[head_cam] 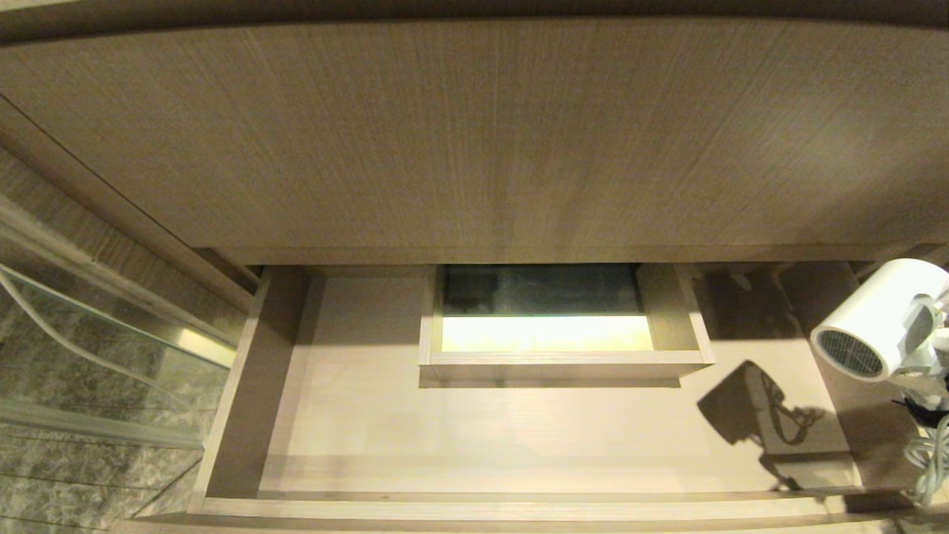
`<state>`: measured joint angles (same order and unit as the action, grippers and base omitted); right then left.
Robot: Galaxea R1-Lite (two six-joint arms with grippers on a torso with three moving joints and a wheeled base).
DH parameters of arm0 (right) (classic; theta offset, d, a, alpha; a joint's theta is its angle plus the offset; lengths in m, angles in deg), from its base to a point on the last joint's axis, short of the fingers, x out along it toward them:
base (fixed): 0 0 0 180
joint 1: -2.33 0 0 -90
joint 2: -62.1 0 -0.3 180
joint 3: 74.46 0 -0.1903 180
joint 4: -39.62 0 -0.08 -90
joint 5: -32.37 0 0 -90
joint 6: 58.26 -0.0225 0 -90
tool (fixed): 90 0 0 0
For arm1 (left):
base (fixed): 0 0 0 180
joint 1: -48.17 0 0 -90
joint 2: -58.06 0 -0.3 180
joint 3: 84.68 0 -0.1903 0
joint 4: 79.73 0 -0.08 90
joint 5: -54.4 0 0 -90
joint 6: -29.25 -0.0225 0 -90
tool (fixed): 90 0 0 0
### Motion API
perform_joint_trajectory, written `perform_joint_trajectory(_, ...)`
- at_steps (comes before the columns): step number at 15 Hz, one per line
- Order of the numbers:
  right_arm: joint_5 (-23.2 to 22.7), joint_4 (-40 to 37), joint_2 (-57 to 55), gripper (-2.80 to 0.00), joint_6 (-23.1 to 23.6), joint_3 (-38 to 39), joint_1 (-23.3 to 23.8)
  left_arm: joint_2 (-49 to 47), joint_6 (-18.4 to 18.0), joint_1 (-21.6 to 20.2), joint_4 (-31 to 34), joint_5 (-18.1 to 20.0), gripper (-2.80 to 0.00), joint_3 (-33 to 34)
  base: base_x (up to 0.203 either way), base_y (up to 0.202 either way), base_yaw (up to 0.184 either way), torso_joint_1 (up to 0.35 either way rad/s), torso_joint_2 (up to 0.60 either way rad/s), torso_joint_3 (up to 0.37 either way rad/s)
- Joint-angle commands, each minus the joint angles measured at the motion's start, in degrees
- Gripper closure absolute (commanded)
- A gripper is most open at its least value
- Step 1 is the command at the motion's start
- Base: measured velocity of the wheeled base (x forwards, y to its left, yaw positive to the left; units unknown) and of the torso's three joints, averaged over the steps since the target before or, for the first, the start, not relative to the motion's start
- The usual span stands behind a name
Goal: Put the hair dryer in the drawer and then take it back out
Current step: Place it on the countertop
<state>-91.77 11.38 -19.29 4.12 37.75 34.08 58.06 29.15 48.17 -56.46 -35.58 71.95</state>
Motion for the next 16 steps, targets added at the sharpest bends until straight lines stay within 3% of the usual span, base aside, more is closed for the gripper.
perform_joint_trajectory(1, -0.2, 0.3, 3.1, 0.0, 0.4, -0.2, 0.3, 0.1, 0.0, 0.0, 0.0, 0.0, 0.0, 0.0, 0.0, 0.0, 0.0, 0.0, 0.0, 0.0)
perform_joint_trajectory(6, -0.3, 2.9, 8.9, 0.0, 0.4, 1.4, 2.7, 0.0, 0.0, 0.0, 0.0, 0.0, 0.0, 0.0, 0.0, 0.0, 0.0, 0.0, 0.0, 0.0)
perform_joint_trajectory(16, -0.1, 3.5, 15.3, 0.0, 0.2, 2.6, 3.1, 0.1, 0.0, 0.0, 0.0, 0.0, 0.0, 0.0, 0.0, 0.0, 0.0, 0.0, 0.0, 0.0)
